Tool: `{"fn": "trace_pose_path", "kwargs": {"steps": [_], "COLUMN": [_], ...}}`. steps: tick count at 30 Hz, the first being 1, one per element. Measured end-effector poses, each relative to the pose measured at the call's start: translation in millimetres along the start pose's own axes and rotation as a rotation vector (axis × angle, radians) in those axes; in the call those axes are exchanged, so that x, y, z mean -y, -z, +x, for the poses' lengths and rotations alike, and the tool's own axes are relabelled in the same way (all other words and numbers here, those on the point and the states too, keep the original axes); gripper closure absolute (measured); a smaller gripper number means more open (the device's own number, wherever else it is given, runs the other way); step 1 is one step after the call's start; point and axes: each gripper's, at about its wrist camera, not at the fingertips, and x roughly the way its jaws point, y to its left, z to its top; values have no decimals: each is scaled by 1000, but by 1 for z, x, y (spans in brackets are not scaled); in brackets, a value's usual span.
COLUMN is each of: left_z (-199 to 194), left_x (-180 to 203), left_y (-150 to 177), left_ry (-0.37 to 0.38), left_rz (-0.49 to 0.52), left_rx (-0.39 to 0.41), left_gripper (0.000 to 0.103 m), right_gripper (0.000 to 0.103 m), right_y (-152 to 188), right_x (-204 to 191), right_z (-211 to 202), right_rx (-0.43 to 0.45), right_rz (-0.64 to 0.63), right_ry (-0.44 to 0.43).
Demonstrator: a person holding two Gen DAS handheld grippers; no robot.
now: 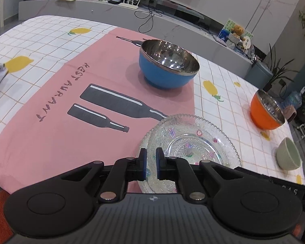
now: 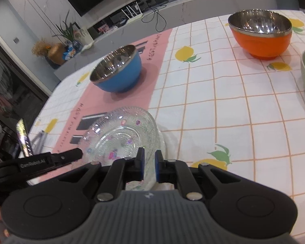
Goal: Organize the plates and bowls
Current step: 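Lift the flowered glass plate with both grippers and carry it to the plate stack, then lower the glass plate onto the plate stack and open both grippers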
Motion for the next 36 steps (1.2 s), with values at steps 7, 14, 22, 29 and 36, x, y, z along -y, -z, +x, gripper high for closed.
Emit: {"fn": "trace_pose_path", "kwargs": {"steps": [7,14,22,29,36], "left_z": [2,3,3,0,-7], "left_x": [-2,4,6,0,5], "left_y": [2,3,3,1,-8], "left_ry": [-28,-62,-69,-55,-72], "left_rz": [8,64,93,75,110], "left_rx": [-13,-11,-20,-12,22], "left_gripper": [95,95,95,88,71], "right_gripper": [95,96,95,87,63], "right_y": [2,3,6,4,-2], "right_x": [-6,-15,-22,-20,-16], "right_z": [5,12,12,8,2], "right_rx": [-18,-30,-23,-12,12], "right_rz": [-27,-94,-151,-134,-99], "right_ry": [23,77,108,108,120]}}
